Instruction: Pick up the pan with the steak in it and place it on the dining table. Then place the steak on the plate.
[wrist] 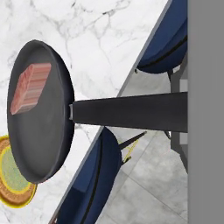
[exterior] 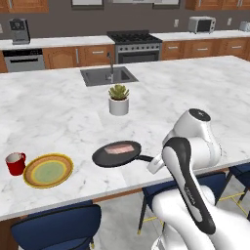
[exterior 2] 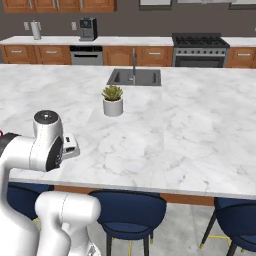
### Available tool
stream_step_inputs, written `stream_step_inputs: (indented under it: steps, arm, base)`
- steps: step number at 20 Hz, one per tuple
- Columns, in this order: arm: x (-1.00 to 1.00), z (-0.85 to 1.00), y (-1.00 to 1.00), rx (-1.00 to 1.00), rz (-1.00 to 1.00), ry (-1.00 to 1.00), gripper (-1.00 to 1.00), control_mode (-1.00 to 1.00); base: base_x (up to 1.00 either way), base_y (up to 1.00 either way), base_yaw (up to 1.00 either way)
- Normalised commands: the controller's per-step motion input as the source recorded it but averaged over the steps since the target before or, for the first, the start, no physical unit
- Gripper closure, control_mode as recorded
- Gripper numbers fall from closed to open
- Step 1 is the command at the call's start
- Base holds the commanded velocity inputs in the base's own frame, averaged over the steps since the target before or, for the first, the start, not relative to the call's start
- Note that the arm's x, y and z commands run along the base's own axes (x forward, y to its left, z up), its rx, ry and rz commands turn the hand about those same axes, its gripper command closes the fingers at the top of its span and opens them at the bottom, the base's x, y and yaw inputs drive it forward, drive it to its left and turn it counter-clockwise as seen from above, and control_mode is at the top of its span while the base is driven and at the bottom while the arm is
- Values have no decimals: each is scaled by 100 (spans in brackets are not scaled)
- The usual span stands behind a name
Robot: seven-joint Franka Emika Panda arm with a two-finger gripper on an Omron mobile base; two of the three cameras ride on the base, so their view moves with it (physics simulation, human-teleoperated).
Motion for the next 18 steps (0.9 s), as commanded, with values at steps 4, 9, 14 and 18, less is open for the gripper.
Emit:
stream_step_inputs:
  steps: [4,9,14,18]
  arm:
    - [-9,-69,0,0,1,-18,100,-100]
    - [-19,-77,7,2,1,-24,100,-100]
    - [-28,-81,24,10,0,-29,100,-100]
    - [5,-66,22,13,-1,-22,100,-100]
  base:
    - [0,0,0]
    - [0,0,0]
    - [0,0,0]
    - [0,0,0]
